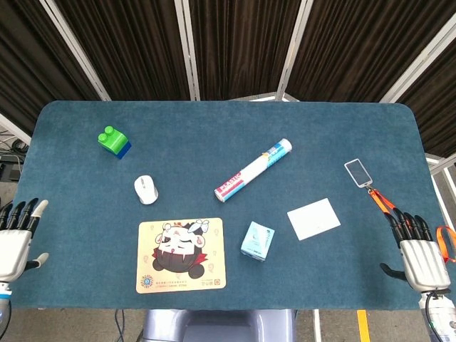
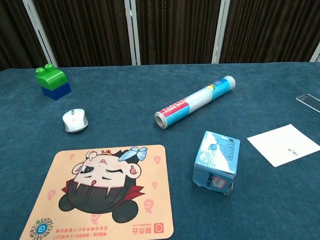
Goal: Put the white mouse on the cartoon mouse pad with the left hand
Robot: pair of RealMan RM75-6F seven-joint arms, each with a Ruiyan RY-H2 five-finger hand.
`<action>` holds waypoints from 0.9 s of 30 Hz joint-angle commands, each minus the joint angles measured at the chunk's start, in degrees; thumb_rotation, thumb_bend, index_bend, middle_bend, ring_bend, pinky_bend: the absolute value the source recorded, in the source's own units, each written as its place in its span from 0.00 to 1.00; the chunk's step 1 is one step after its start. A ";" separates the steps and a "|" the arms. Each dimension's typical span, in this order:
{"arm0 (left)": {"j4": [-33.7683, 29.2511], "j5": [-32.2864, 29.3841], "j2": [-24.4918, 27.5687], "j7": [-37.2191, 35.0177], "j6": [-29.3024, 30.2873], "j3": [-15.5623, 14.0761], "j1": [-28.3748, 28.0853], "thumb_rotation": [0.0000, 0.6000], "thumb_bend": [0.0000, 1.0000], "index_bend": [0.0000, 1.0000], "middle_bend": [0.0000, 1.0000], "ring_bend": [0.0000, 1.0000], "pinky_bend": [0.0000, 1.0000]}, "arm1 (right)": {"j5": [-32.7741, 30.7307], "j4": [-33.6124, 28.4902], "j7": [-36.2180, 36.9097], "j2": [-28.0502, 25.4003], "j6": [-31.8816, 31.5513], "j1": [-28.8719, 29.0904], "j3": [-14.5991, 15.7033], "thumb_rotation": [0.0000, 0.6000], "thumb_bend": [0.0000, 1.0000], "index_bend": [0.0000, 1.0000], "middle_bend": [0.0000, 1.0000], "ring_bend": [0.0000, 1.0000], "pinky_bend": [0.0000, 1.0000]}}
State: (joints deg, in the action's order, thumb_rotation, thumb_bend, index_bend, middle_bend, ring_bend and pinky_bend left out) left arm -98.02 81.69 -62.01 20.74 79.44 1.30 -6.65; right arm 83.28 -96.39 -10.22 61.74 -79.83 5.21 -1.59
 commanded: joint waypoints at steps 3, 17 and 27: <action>0.21 1.70 4.70 0.08 -11.37 3.47 -10.14 1.00 0.06 0.11 0.00 0.00 0.00 | -0.10 0.02 -0.30 0.12 0.25 0.17 -0.06 1.00 0.13 0.00 0.00 0.00 0.00; 16.64 5.87 -1.20 -0.60 -30.63 5.94 -27.81 1.00 0.06 0.20 0.00 0.00 0.00 | -0.02 0.10 0.39 -0.01 0.09 0.02 -0.01 1.00 0.13 0.00 0.00 0.00 0.00; 27.29 6.18 -10.08 1.11 -38.52 5.11 -35.21 1.00 0.06 0.18 0.00 0.00 0.00 | 0.00 0.17 0.76 -0.06 0.04 -0.03 -0.01 1.00 0.13 0.00 0.00 0.00 0.00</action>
State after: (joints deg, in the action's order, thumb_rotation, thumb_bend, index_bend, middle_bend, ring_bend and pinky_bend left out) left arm -72.29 87.95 -70.46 21.56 42.35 6.73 -40.52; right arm 83.28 -96.22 -9.47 61.69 -79.79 5.18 -1.61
